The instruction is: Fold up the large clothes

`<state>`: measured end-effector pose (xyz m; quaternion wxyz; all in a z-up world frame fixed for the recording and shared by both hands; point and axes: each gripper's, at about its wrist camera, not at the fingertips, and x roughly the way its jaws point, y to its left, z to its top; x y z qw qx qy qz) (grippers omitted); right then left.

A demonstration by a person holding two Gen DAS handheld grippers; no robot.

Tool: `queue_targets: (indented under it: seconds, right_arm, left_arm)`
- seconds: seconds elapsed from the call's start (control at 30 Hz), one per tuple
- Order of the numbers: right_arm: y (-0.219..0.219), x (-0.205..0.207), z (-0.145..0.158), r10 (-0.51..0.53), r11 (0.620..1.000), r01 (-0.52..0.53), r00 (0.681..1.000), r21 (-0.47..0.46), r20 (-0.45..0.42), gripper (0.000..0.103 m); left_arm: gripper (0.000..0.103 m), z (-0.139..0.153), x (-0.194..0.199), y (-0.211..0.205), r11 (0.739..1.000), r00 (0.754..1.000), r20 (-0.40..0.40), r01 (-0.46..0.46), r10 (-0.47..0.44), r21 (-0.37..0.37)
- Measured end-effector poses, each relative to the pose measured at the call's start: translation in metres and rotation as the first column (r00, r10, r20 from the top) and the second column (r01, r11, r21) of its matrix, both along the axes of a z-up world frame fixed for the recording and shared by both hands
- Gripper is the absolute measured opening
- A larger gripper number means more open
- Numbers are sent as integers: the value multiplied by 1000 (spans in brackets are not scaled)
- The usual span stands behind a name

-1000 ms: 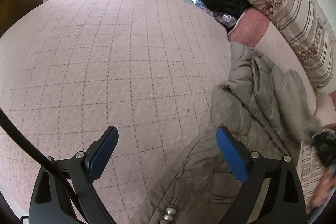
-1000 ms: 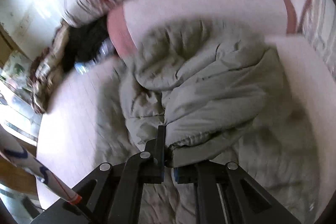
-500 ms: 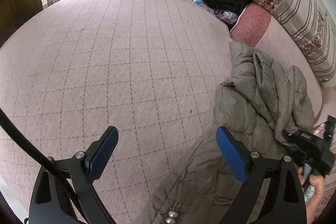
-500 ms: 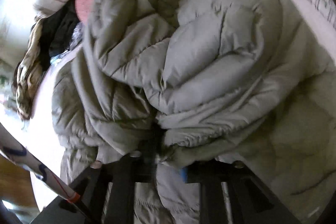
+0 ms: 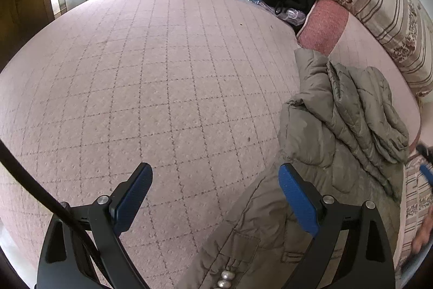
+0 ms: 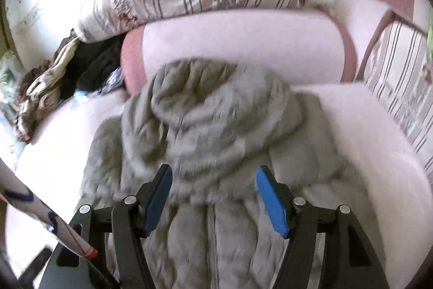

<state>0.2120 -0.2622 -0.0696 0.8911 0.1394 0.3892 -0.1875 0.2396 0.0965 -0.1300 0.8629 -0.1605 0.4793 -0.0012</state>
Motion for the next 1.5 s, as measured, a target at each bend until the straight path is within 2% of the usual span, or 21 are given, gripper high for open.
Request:
queue_targets:
  seconds: [0.07,0.13,0.23,0.3,0.37,0.43,0.53,0.57,0.67,0.77,0.93,1.07,1.2,1.27,1.33,1.37,1.43,1.5]
  right_arm:
    - [-3,27,-7,-24,999,23,999,-46,-20,69]
    - [-5,51,-27,-44,996,38,996,-75,-74,68]
    - [-6,75,-69,-41,999,34,984,-41,-176,67]
    - [-5,81,-88,-40,998,31,978,-46,-203,67]
    - [-4,82,-88,-19,997,4,978,-74,-206,67]
    - [-6,75,-75,4,999,-14,980,-50,-198,67]
    - [-18,42,-48,47,998,-42,988,37,-145,68]
    - [-24,23,-39,59,997,-52,989,52,-133,72]
    - [-48,-35,-28,59,996,-48,990,79,-132,79]
    - [-81,-105,-28,13,996,2,986,90,-163,81]
    - [-144,-208,-41,-114,985,137,973,104,-200,83]
    - [-187,-269,-61,-208,949,242,962,204,-176,86]
    - [-206,-293,-89,-228,911,268,961,313,-160,86]
    - [-211,-299,-103,-209,889,248,968,384,-143,86]
    - [-212,-301,-119,-182,850,215,977,480,-113,86]
    - [-211,-302,-127,-173,829,201,980,522,-101,86]
    - [-206,-298,-134,-175,825,186,982,533,-70,86]
    - [-200,-291,-134,-154,831,152,987,535,-41,86]
  left_arm:
    - [94,-1,1,-2,1000,1000,-3,9,-9,6]
    - [94,-2,3,-3,1000,1000,-5,18,-18,12]
    - [94,-2,7,-5,999,999,-2,39,-39,6]
    - [94,-2,9,-7,998,998,6,60,-60,-14]
    - [94,0,9,-10,996,996,21,87,-87,-21]
    - [94,4,8,-14,993,992,44,117,-116,-14]
    - [94,8,5,-12,989,988,65,143,-141,-28]
    - [94,9,4,-10,989,988,66,143,-140,-38]
    - [94,7,3,3,984,990,44,141,-137,-113]
    - [94,0,0,15,977,991,3,136,-137,-163]
    - [94,-19,-14,43,968,993,-76,65,-86,-241]
    - [94,-36,-32,46,961,990,-119,36,-71,-274]
    - [94,-35,-59,30,977,990,-74,106,-122,-186]
    - [94,-38,-72,22,970,983,-72,154,-170,-190]
    - [94,-40,-78,15,961,977,-71,185,-203,-205]
    - [94,-42,-80,11,955,973,-71,202,-222,-215]
    - [94,-45,-81,6,940,964,-77,229,-256,-252]
    - [92,-49,-84,4,886,944,-82,266,-319,-381]
